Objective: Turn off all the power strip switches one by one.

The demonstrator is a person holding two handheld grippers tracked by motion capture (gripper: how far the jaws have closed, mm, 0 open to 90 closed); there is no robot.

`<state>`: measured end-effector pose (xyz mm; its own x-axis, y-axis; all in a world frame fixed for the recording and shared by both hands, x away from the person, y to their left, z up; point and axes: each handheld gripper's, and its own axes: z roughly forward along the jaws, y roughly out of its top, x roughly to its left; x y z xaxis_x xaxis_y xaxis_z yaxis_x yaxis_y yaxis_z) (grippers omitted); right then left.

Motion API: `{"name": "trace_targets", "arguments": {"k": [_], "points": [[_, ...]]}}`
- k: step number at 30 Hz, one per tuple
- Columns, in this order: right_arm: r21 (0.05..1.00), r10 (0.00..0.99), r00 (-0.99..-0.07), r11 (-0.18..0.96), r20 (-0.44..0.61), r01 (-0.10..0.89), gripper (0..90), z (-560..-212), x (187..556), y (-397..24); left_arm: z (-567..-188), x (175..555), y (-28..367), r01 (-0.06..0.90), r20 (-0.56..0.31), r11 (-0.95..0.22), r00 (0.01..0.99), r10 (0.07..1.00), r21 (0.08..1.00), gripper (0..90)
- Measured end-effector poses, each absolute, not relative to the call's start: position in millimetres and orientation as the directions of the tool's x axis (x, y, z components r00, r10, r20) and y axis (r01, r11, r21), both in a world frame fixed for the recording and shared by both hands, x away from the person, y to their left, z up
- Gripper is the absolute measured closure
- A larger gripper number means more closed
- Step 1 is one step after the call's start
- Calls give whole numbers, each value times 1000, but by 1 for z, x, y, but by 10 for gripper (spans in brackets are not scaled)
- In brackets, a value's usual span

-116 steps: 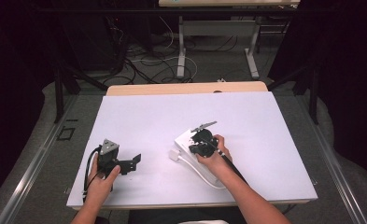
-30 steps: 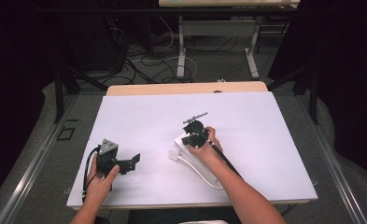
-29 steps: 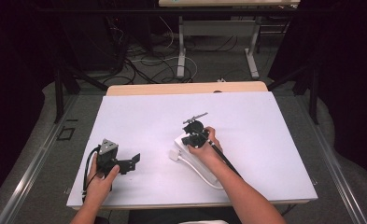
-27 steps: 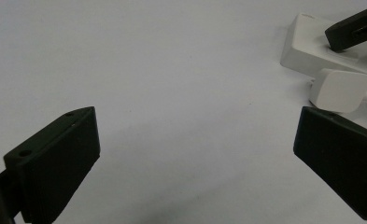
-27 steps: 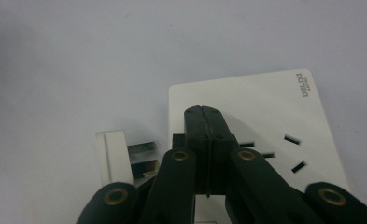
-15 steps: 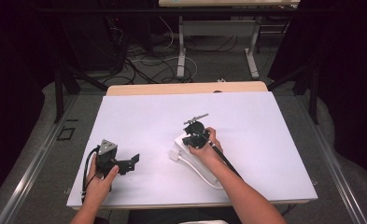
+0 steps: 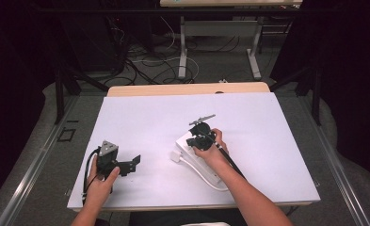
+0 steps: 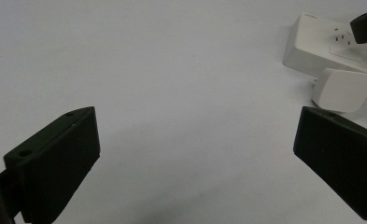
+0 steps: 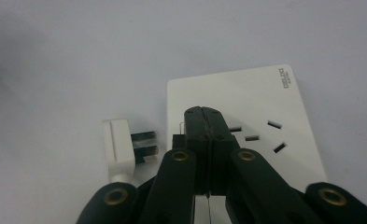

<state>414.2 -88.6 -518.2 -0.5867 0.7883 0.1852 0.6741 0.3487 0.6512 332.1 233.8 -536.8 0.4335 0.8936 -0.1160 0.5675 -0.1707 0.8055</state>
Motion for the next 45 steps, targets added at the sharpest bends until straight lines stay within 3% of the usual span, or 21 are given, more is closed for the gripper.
{"name": "trace_targets", "arguments": {"k": [10, 29, 45], "points": [[663, 787, -583, 328, 204, 673, 849, -512, 403, -108, -537, 333, 234, 565, -116, -168, 432, 894, 808, 6], [717, 783, -612, 365, 109, 594, 532, -503, 380, -154, -537, 333, 235, 571, -126, -155, 422, 898, 806, 5], [743, 845, -530, 313, 67, 592, 342, -514, 364, -207, -538, 333, 237, 577, -126, -155, 418, 900, 802, 6]]}}
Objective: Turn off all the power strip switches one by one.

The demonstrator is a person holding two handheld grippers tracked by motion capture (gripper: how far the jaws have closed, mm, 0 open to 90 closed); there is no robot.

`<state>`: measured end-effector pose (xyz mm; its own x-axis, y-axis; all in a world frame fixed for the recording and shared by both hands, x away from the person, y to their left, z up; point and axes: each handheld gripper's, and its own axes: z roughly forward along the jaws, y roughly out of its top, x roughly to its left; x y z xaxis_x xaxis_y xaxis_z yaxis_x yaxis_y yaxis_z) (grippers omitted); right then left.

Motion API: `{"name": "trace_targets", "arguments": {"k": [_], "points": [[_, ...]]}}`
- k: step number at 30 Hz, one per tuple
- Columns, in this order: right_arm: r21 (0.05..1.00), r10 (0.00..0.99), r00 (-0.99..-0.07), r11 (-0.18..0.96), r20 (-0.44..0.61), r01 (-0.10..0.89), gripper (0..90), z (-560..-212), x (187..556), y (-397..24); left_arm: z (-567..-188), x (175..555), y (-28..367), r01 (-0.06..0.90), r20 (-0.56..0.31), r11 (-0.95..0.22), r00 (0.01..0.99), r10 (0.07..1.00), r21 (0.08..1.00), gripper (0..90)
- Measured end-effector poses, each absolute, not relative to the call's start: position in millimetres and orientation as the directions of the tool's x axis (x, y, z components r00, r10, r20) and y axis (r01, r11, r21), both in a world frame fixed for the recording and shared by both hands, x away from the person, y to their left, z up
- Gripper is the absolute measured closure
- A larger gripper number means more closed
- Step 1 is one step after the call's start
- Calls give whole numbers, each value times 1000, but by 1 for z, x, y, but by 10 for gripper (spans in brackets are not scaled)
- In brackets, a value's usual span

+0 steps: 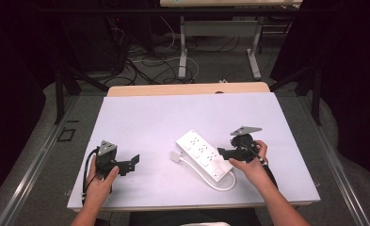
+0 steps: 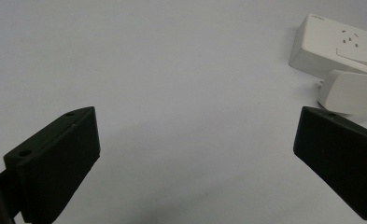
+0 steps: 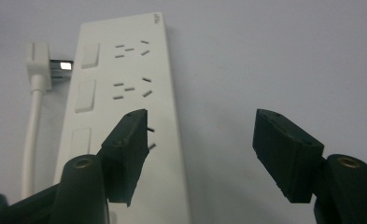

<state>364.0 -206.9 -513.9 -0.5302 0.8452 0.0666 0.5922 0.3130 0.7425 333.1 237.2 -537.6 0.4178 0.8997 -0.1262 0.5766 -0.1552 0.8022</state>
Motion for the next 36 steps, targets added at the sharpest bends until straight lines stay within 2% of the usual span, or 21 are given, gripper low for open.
{"name": "trace_targets", "arguments": {"k": [5, 15, 20, 26, 36], "points": [[759, 866, -499, 311, 21, 572, 311, -516, 356, -227, -538, 334, 237, 576, -128, -150, 413, 902, 804, 5], [768, 905, -425, 246, 37, 591, 285, -524, 343, -263, -538, 334, 240, 583, -124, -153, 408, 905, 798, 6], [782, 917, -398, 240, 11, 576, 264, -531, 336, -280, -538, 334, 240, 584, -126, -147, 401, 907, 798, 5], [790, 930, -363, 186, 50, 584, 255, -539, 333, -295, -538, 334, 241, 585, -125, -148, 399, 908, 797, 6], [800, 947, -317, 145, 59, 582, 183, -551, 328, -306, -538, 335, 244, 589, -129, -141, 392, 911, 796, 5]]}}
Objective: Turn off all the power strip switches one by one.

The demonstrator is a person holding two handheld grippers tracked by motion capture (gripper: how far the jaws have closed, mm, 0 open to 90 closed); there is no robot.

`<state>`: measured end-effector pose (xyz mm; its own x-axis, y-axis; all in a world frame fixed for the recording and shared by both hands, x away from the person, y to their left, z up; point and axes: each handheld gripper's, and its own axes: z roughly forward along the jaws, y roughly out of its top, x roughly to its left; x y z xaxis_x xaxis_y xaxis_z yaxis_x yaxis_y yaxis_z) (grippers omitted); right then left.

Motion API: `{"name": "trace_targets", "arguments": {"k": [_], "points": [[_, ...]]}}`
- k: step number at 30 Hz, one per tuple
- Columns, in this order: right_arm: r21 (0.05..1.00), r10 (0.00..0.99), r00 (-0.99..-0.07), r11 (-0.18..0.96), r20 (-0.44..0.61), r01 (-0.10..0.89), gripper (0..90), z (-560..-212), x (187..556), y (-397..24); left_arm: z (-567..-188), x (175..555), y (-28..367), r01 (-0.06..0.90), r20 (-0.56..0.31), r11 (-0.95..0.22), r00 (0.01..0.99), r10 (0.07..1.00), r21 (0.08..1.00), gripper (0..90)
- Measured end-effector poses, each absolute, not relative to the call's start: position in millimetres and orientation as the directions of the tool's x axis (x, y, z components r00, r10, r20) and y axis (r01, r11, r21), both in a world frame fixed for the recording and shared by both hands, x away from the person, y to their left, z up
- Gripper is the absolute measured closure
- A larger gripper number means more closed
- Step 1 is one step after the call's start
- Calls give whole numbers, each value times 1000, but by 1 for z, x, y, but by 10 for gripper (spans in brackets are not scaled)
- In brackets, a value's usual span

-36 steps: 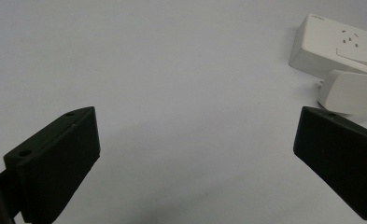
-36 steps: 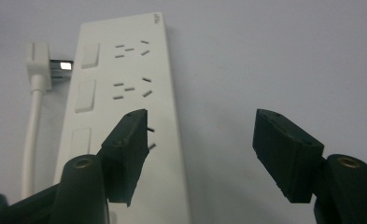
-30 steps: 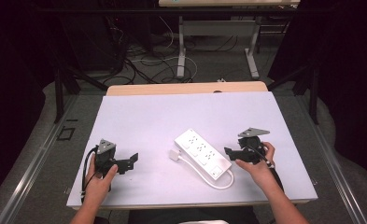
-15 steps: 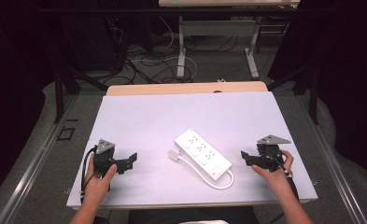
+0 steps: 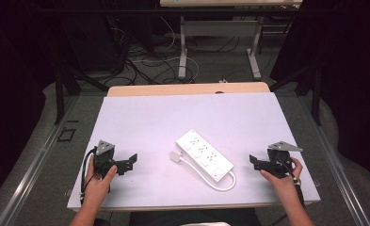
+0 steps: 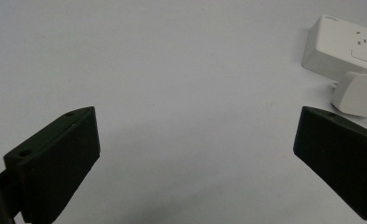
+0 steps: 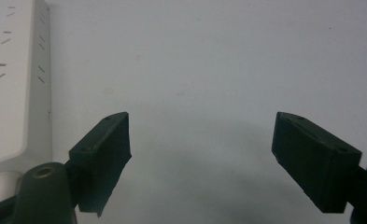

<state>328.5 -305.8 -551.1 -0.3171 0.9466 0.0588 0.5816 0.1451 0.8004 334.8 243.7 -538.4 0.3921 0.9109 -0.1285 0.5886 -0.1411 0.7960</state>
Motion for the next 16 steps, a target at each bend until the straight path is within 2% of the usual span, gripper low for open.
{"name": "trace_targets", "arguments": {"k": [16], "points": [[799, 954, -293, 121, 72, 590, 154, -553, 328, -311, -539, 336, 245, 593, -125, -145, 389, 913, 792, 5]]}}
